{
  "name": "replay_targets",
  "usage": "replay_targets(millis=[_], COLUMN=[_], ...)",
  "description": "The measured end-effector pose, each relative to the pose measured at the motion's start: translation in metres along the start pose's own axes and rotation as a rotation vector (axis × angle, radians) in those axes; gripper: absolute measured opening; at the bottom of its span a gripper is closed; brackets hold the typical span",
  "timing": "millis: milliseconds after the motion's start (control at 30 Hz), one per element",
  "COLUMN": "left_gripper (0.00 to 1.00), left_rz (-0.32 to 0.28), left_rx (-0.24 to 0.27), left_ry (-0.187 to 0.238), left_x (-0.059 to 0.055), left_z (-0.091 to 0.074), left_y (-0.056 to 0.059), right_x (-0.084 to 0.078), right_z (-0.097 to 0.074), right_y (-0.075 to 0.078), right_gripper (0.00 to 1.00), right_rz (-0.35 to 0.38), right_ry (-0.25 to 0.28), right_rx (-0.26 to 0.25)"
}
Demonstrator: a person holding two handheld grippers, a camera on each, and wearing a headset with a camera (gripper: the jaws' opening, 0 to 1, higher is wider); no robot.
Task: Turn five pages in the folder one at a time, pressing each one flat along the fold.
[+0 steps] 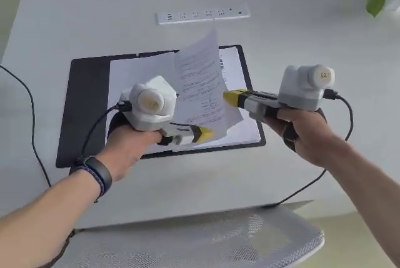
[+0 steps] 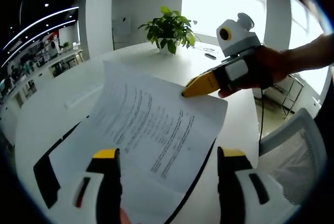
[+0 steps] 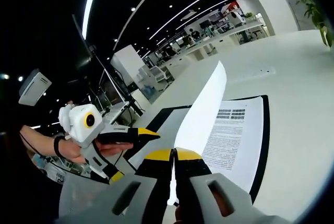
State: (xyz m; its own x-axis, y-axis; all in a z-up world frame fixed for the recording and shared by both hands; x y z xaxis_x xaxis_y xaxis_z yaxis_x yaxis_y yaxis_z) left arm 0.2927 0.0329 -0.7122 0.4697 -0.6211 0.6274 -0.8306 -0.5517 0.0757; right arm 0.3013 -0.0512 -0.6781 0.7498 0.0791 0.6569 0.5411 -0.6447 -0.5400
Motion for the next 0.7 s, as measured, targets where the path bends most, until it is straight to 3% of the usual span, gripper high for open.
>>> replay_targets(millis=[400, 700], left_gripper=[0.76, 0.77], left_rz=[-0.050, -0.095], left_rx=[0.057, 0.087], left_ry=[0.020, 0.031], left_x=[-0.023, -0.040], left_z=[-0.035, -0.052], left_y=[-0.024, -0.041], right_x=[0.009, 0.017], right_z=[0.013, 0.030], right_y=[-0.024, -0.043], right_gripper=[0.00, 0.00], right_rz=[-0.033, -0.060], right_ry=[-0.002, -0.011], right_rx=[0.028, 0.056])
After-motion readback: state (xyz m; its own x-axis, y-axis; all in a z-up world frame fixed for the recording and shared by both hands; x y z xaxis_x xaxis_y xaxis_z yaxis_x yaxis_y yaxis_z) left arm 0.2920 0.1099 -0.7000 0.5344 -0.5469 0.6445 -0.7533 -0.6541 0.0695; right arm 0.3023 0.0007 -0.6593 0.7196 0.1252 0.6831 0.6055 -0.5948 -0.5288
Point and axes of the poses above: the centre of the closed fingertips' face, and the gripper's own axes: z roughly forward along the fingers, y roughly to its right, x roughly out of its top, the point moved 2 cm from there along -z, roughly backward along the fingers, and after that the axes turned 15 degrees about -y, right-handed, at the moved point
